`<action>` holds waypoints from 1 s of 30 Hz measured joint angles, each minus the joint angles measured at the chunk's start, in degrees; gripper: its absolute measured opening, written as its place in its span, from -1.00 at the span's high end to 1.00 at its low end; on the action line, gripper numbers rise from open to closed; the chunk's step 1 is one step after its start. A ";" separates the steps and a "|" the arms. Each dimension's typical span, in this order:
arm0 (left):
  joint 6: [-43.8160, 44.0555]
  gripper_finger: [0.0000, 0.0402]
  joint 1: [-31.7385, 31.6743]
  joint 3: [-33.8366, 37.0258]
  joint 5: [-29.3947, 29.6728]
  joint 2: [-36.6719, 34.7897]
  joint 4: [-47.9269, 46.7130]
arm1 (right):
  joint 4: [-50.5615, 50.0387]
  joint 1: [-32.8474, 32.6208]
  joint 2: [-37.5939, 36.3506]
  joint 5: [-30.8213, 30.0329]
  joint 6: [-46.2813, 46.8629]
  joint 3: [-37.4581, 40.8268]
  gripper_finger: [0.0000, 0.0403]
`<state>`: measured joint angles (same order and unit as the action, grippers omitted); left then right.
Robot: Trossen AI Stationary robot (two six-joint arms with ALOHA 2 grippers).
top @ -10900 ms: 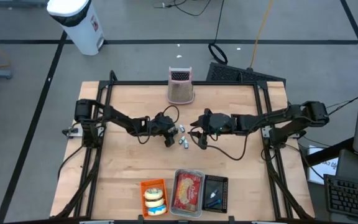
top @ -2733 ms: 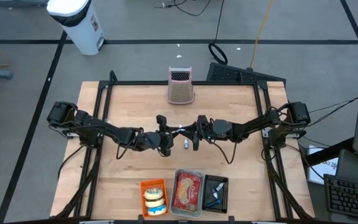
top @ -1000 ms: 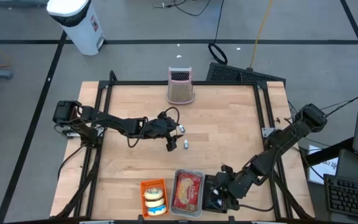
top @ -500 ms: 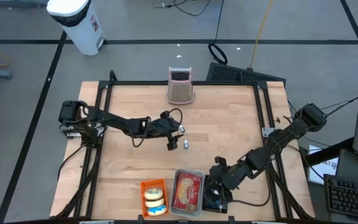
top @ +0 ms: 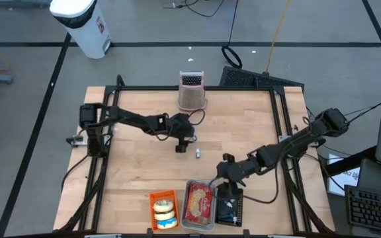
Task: Pick & Place Food Item
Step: Put the green food coloring bottle into the black bin
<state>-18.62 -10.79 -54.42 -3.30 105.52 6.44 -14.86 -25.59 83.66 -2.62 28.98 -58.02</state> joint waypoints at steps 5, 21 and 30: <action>-2.32 -0.34 -0.18 -2.03 -2.90 4.48 -1.41 | -0.27 2.07 0.00 3.02 -0.14 0.00 0.14; 11.36 -0.04 0.04 -3.49 -0.96 5.94 -5.96 | -0.21 3.55 0.00 5.74 -2.46 0.00 0.15; 15.29 0.42 1.22 -3.39 -0.91 6.00 -6.17 | 0.01 3.55 0.00 1.56 -4.85 0.00 0.15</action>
<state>-3.32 -9.56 -57.80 -4.21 111.53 0.26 -14.85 -22.04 83.66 -1.06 24.13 -58.02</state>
